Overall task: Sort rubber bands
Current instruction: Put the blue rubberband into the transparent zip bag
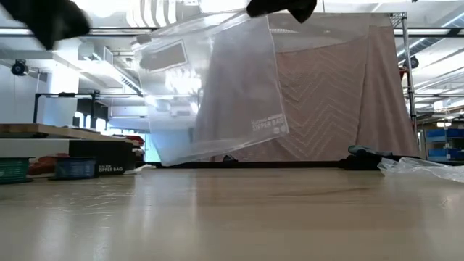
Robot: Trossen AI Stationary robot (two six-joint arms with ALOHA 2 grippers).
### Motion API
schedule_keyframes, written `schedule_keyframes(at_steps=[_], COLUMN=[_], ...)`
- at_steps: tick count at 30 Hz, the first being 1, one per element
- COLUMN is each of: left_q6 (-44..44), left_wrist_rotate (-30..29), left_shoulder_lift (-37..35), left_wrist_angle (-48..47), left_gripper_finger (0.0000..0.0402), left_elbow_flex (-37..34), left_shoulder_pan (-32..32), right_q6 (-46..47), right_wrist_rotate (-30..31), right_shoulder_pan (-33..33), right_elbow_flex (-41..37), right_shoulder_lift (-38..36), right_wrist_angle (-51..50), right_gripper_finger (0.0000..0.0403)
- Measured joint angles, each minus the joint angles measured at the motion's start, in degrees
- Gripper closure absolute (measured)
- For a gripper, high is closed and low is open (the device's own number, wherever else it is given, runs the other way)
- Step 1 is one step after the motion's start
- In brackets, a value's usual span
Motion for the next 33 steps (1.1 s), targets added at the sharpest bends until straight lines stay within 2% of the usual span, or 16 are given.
schedule_keyframes(at_steps=[9,16,20,25,29,33], left_q6=[-25.9,-39.4,-42.3,-41.8,-41.4,-40.7], left_wrist_rotate=[4.6,4.5,5.0,6.9,6.3,5.6], left_shoulder_lift=[5.6,12.4,16.5,20.1,21.6,22.0], left_wrist_angle=[0.0,0.4,0.3,0.4,0.1,0.1], left_gripper_finger=[0.0171,0.0114,0.0078,0.0046,0.0039,0.0050], left_elbow_flex=[0.0,0.0,-0.1,-0.1,-0.1,-0.4], left_shoulder_pan=[-12.0,-14.8,-13.9,-13.2,-13.2,-13.1], right_q6=[0.0,0.2,0.0,-0.4,-0.4,-0.4], right_wrist_rotate=[0.0,0.0,0.0,0.0,0.0,0.0], right_shoulder_pan=[0.0,0.0,0.0,-0.1,-0.3,-0.4], right_elbow_flex=[0.0,0.0,0.0,0.0,0.0,0.0], right_shoulder_lift=[0.0,0.0,0.0,0.0,0.0,0.0], right_wrist_angle=[0.0,0.0,0.0,0.0,0.1,0.3], right_gripper_finger=[0.0403,0.0403,0.0403,0.0403,0.0403,0.0403])
